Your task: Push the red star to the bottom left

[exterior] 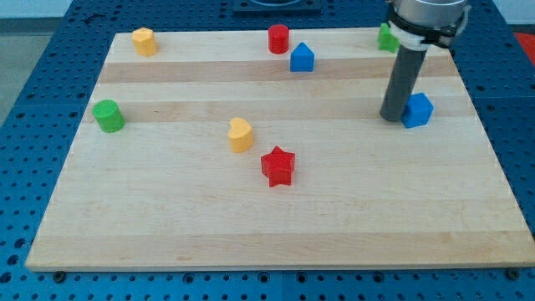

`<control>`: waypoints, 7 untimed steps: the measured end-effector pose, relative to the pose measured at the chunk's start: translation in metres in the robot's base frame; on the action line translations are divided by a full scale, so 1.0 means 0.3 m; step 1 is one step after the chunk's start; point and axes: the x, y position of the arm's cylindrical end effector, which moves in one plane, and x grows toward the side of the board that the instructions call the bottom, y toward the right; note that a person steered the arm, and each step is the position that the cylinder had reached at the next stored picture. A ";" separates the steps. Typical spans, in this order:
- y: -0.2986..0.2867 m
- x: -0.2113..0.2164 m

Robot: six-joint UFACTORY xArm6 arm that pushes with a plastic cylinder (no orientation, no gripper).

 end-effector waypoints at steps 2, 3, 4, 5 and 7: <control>0.066 0.000; 0.061 0.000; 0.018 0.008; -0.047 0.105; -0.259 0.267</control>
